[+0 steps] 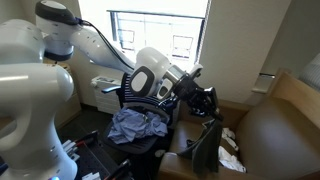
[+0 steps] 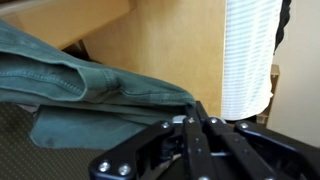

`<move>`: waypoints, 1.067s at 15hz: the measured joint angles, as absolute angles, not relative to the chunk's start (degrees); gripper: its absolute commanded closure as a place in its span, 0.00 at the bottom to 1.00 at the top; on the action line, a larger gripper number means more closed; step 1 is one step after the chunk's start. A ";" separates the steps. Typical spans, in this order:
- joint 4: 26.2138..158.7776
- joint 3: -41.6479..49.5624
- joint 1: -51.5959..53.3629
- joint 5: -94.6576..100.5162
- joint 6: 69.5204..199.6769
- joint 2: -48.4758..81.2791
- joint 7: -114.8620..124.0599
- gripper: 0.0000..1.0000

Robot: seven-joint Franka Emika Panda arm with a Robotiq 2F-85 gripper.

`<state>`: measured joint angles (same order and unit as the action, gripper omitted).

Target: Move the green t-shirt from the chair to the sofa

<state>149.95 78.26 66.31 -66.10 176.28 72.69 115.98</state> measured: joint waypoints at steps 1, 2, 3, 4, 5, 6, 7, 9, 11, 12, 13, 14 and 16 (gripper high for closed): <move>149.28 77.71 64.95 -66.04 175.90 72.82 115.98 0.97; 148.86 77.54 64.32 -66.03 175.65 72.99 115.98 0.72; 148.65 77.53 64.25 -66.03 175.48 73.14 115.98 0.98; 148.60 77.53 64.33 -66.04 175.48 73.19 115.98 0.97; 148.57 77.58 64.51 -66.88 175.42 73.02 116.34 1.00; 148.54 78.01 64.78 -67.67 174.55 72.63 117.22 0.99; 148.27 78.77 64.85 -67.80 172.70 72.26 118.40 1.00; 146.66 80.64 64.45 -67.28 166.71 72.29 121.54 0.99; 143.75 81.85 64.37 -66.19 160.17 72.34 126.25 0.99; 142.08 82.04 64.87 -65.72 156.82 72.32 128.95 0.99; 140.50 81.98 65.78 -64.87 154.83 72.14 131.84 0.99; 139.14 81.82 67.21 -64.03 154.36 71.82 134.77 0.99; 137.08 81.76 71.36 -63.23 155.30 71.36 139.26 0.72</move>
<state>137.08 81.76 71.36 -63.23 155.30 71.36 139.26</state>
